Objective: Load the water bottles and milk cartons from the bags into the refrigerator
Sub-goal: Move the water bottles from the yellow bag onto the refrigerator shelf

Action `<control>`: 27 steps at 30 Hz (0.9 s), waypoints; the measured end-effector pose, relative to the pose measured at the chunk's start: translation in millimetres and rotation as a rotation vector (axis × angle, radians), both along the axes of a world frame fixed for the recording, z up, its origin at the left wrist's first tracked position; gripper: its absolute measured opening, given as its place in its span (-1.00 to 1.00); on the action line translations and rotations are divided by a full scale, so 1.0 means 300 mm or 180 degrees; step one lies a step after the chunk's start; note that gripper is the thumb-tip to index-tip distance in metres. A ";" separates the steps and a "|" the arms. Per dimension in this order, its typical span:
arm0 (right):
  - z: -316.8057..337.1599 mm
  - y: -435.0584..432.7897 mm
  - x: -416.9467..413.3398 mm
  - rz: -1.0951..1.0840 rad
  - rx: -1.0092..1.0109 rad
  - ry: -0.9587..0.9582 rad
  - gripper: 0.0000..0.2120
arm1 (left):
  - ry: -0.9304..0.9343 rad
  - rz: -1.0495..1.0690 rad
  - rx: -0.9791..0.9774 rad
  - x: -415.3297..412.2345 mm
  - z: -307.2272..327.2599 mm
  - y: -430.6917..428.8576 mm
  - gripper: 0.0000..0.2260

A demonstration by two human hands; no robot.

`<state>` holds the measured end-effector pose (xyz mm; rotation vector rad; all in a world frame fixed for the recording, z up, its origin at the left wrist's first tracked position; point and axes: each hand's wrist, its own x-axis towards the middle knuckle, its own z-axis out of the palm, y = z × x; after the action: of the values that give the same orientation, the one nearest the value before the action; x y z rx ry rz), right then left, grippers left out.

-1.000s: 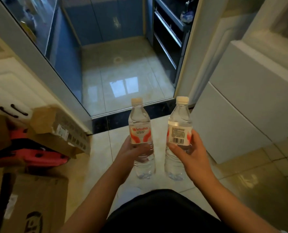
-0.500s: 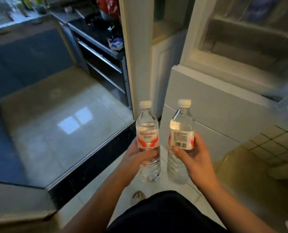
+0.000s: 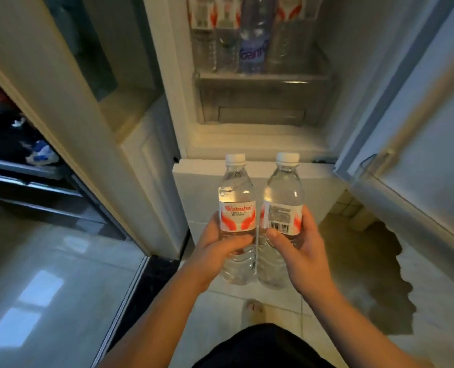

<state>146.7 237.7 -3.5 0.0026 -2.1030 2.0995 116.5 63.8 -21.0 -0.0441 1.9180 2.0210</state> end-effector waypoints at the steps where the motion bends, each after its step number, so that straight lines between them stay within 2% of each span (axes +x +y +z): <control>1: 0.010 0.006 -0.041 -0.0035 0.0024 0.0092 -0.45 | 0.0068 -0.0033 -0.0013 -0.049 0.012 0.017 -0.42; 6: 0.087 0.038 -0.276 -0.0112 0.0007 0.0533 -0.50 | 0.0414 -0.0112 -0.0121 -0.312 0.098 0.080 -0.57; 11: 0.180 0.082 -0.550 -0.0163 -0.0016 0.0885 -0.48 | 0.0799 -0.0042 -0.0288 -0.572 0.231 0.144 -0.53; 17: 0.284 0.150 -0.846 -0.0429 -0.0065 0.1318 -0.44 | 0.1335 0.0278 -0.0135 -0.847 0.350 0.257 -0.53; 27: 0.442 0.225 -1.158 -0.1029 -0.0157 0.1774 -0.47 | 0.2005 0.0573 -0.0250 -1.176 0.526 0.432 -0.46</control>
<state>-200.7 305.2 129.1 0.2024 -1.6006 1.7090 -236.4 193.5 136.8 0.4701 2.4344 2.2591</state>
